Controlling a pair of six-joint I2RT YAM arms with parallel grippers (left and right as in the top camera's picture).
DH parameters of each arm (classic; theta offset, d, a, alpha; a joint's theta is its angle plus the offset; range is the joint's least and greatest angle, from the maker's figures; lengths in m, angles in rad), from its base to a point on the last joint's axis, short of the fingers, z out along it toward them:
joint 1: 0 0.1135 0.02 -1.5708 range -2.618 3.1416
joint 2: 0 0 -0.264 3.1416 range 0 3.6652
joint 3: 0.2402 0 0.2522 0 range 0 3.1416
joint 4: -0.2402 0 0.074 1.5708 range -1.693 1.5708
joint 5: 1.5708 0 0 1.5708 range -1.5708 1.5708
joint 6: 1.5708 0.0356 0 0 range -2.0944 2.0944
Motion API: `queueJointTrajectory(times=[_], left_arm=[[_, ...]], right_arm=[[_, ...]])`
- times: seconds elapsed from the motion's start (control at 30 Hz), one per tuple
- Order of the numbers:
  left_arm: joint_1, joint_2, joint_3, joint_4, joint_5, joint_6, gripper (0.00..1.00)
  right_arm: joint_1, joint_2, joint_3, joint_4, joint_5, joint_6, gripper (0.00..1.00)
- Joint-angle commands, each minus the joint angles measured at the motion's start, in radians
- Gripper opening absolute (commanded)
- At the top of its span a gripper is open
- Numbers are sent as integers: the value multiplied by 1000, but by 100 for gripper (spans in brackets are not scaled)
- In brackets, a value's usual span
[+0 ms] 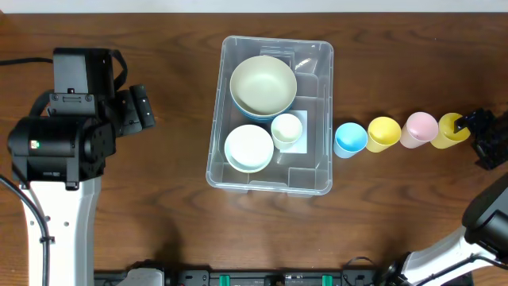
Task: Pack container
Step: 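Reach the right gripper to the far yellow cup and grasp it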
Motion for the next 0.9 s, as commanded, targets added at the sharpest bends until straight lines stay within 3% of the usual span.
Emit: queueJointTrajectory(times=[0.0,0.03,0.1,0.13,0.2,0.33,0.47,0.57,0.63,0.87], left_arm=[[3,0,8,-2,-1,-16,98],[3,0,8,-2,-2,-16,98],[3,0,8,-2,-2,-16,98],[3,0,8,-2,-2,-16,98],[3,0,8,-2,-2,-16,98],[3,0,8,-2,-2,-16,98],[3,0,8,-2,-1,-16,98],[3,0,8,-2,-2,-16,98],[3,0,8,-2,-1,-16,98],[3,0,8,-2,-2,-16,98]], right_arm=[[-4,28,-4,15,-1,-7,79],[-4,35,-4,18,0,-7,73],[-5,42,-4,21,0,-7,43],[-5,42,-4,21,0,-6,36],[-5,42,-4,20,4,-7,34],[-5,42,-10,16,69,-7,42],[-5,42,-48,59,74,-3,42],[-5,42,-95,92,75,5,25],[-8,42,-103,87,80,19,2],[-48,-86,-103,39,120,77,1]])
